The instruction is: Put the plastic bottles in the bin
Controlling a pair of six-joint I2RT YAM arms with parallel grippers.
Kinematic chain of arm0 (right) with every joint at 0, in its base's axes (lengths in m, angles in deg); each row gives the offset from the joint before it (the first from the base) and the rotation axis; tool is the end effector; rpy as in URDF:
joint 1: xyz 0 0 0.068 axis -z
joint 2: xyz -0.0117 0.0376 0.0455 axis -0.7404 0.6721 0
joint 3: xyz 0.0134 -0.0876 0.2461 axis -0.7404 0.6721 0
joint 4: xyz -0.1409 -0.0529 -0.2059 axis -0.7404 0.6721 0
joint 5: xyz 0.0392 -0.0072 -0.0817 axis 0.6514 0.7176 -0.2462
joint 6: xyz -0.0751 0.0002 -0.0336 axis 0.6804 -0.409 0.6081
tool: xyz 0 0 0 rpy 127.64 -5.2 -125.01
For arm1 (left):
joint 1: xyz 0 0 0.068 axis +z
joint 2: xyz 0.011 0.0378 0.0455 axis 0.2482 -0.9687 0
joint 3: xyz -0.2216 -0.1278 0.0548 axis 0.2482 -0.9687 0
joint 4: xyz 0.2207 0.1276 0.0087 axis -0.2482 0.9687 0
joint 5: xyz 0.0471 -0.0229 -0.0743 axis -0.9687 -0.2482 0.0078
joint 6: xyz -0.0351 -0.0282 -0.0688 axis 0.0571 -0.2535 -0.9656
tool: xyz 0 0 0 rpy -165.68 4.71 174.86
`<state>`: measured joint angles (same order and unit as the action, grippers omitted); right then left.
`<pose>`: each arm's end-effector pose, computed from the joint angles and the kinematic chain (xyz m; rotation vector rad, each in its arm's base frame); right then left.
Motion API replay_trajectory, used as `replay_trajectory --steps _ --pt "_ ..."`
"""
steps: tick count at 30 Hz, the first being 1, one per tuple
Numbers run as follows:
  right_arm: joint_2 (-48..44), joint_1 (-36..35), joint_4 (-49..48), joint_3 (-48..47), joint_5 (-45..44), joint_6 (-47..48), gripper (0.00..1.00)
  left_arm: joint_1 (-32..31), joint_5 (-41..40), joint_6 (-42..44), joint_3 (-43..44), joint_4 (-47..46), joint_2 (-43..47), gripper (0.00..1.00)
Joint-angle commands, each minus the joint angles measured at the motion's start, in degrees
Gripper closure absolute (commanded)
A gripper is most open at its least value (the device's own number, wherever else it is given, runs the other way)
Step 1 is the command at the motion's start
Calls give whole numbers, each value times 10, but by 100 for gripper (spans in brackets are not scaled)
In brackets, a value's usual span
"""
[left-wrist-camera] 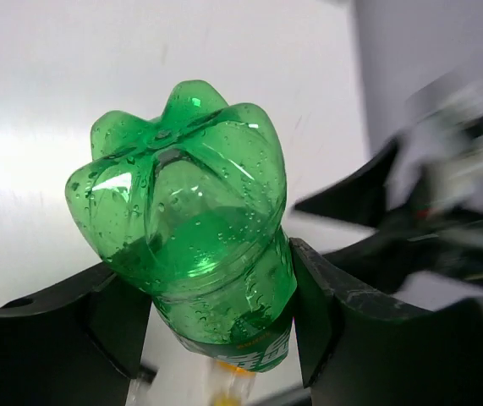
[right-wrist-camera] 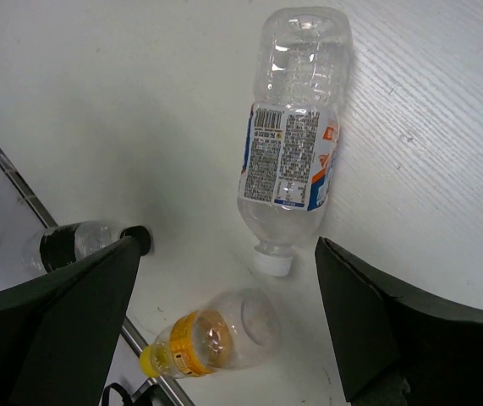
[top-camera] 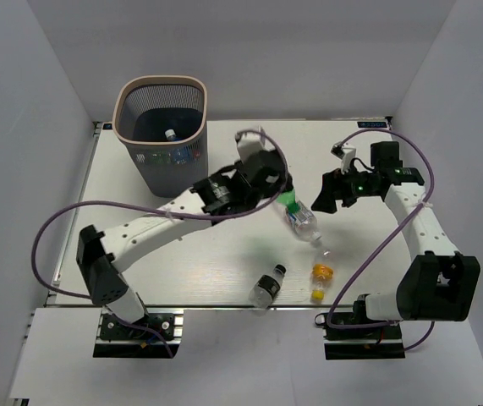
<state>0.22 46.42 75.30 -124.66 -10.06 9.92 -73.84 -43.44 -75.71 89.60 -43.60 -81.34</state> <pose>0.2826 0.0537 0.2608 -0.7294 2.2311 0.7322 0.2254 -0.3151 0.3238 -0.1922 2.2053 -0.5936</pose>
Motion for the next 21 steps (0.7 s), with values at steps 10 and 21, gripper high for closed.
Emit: replay_trajectory --steps 10,21 --pt "31 -64 2 -30 -50 -9 10 114 -289 345 177 -107 68 79" --pt "26 -103 -63 -16 -109 -47 10 311 -288 382 319 -43 -46 73"
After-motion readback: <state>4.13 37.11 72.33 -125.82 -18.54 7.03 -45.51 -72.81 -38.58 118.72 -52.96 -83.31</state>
